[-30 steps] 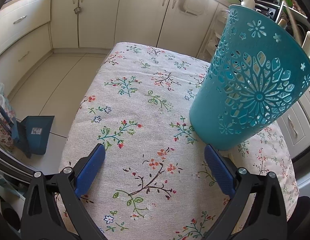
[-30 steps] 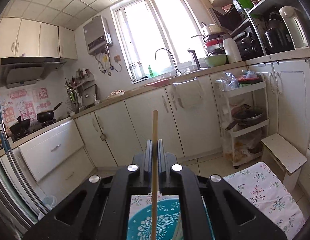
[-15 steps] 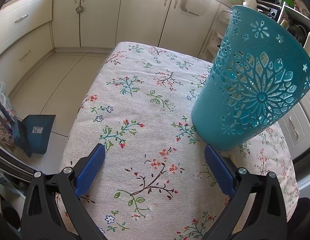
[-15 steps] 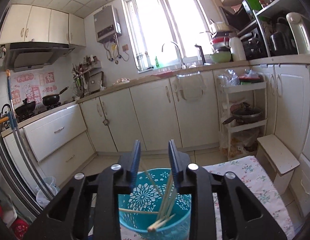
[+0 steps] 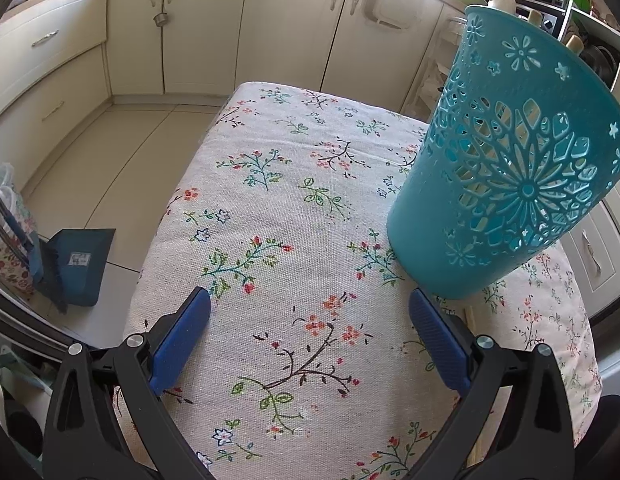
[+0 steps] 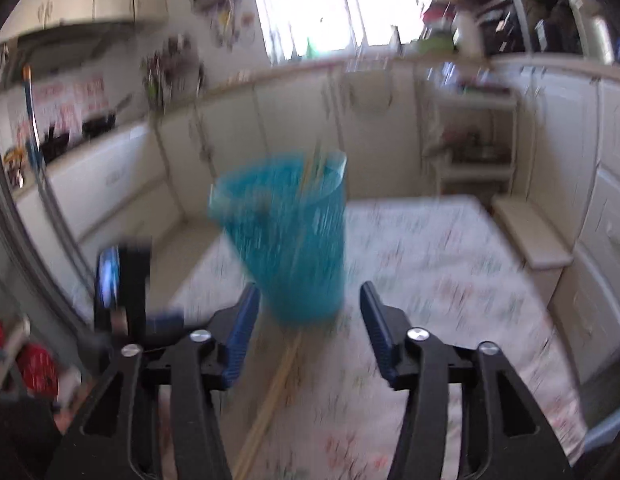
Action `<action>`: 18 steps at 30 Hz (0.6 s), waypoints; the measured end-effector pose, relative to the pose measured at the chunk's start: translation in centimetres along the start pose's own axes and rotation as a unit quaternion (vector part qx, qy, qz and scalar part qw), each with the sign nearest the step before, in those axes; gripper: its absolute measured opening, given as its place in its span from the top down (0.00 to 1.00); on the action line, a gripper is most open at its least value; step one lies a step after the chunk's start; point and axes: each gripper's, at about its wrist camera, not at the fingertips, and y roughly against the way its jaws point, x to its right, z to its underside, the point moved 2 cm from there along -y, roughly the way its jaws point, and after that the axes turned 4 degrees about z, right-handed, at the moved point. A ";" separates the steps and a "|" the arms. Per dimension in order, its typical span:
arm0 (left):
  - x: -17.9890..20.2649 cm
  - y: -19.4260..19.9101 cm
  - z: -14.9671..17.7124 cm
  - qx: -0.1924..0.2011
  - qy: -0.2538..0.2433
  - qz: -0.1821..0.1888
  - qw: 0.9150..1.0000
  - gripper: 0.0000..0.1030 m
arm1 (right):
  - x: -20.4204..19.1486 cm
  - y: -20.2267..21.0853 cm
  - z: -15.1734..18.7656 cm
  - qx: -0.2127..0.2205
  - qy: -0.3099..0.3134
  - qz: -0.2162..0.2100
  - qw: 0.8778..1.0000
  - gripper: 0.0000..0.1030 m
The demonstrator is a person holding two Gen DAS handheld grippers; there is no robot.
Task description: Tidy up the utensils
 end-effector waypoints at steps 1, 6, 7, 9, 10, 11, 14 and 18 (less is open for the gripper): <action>0.0 0.0 0.0 0.000 0.000 0.000 1.000 0.08 | -0.5 -1.5 1.2 -0.031 0.003 -0.008 0.999 0.68; -0.1 0.1 0.1 -0.001 0.000 -0.002 1.000 0.08 | -1.5 -5.3 2.3 -0.078 0.003 -0.015 0.997 0.76; -0.1 0.2 0.1 0.000 0.001 -0.002 1.000 0.08 | -1.6 -5.8 2.1 -0.080 0.001 -0.014 0.997 0.76; -0.2 0.2 0.1 0.000 0.001 -0.001 1.000 0.08 | -1.9 -6.7 1.8 -0.088 -0.002 -0.013 0.996 0.77; -0.2 0.2 0.1 0.000 0.001 -0.001 1.000 0.08 | -2.0 -7.3 1.7 -0.090 0.001 -0.010 0.996 0.77; -0.1 0.2 0.1 0.000 0.001 -0.001 1.000 0.08 | -2.1 -7.8 1.6 -0.095 0.005 -0.005 0.995 0.78; -0.2 0.3 0.1 0.001 0.002 0.001 1.000 0.08 | -2.1 -8.8 2.0 -0.110 0.012 0.011 0.994 0.80; -0.2 0.3 0.2 0.001 0.001 0.003 1.000 0.08 | -2.0 -9.3 2.4 -0.124 0.014 0.017 0.992 0.83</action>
